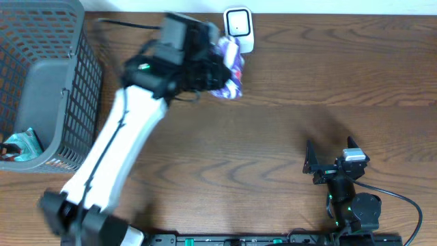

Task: Scan the item barcode

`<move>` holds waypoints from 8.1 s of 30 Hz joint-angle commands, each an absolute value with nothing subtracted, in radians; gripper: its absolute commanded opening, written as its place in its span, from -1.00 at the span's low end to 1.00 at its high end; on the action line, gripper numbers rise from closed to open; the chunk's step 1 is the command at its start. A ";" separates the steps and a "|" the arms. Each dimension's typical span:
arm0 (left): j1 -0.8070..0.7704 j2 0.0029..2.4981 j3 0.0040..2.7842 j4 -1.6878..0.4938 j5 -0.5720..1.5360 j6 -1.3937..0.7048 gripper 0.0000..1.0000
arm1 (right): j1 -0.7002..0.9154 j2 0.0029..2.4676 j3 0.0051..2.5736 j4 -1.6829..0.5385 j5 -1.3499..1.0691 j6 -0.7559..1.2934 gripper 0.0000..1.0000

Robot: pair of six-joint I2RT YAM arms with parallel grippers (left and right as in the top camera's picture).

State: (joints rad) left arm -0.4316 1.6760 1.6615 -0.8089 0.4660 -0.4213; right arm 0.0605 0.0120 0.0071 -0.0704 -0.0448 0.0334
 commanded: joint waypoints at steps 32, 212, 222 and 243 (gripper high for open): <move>-0.154 1.465 1.709 -0.675 0.406 -0.367 0.96 | 0.053 0.006 0.006 -0.075 -0.040 0.036 0.99; -0.706 1.970 1.687 -0.570 0.453 -0.553 -0.85 | 0.053 0.006 0.006 -0.075 -0.040 0.036 0.98; -0.579 1.809 1.686 -0.679 0.139 -0.423 -0.85 | 0.053 0.006 0.006 -0.075 -0.039 0.036 0.99; -0.559 2.050 1.639 -0.673 -0.020 -0.287 -0.17 | 0.053 0.006 0.006 -0.075 -0.040 0.036 0.99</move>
State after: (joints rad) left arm -0.5598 2.0590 1.6428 -0.6731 -0.0025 -0.3077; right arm 0.0605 0.0120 0.0071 -0.0704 -0.0444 0.0338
